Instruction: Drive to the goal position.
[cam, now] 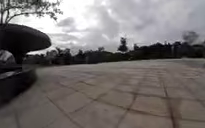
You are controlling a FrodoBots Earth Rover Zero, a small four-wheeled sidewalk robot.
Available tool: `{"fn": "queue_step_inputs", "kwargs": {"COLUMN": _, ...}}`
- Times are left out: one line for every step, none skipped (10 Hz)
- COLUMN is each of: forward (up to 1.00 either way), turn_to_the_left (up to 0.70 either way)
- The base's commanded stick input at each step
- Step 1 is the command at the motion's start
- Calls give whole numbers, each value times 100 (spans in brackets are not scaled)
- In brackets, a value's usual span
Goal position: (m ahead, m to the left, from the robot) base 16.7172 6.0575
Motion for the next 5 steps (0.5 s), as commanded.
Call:
{"fn": "queue_step_inputs", "kwargs": {"forward": 85, "turn_to_the_left": 0}}
{"fn": "queue_step_inputs", "kwargs": {"forward": 85, "turn_to_the_left": 0}}
{"fn": "queue_step_inputs", "kwargs": {"forward": 85, "turn_to_the_left": 0}}
{"fn": "queue_step_inputs", "kwargs": {"forward": 85, "turn_to_the_left": 0}}
{"fn": "queue_step_inputs", "kwargs": {"forward": 85, "turn_to_the_left": 0}}
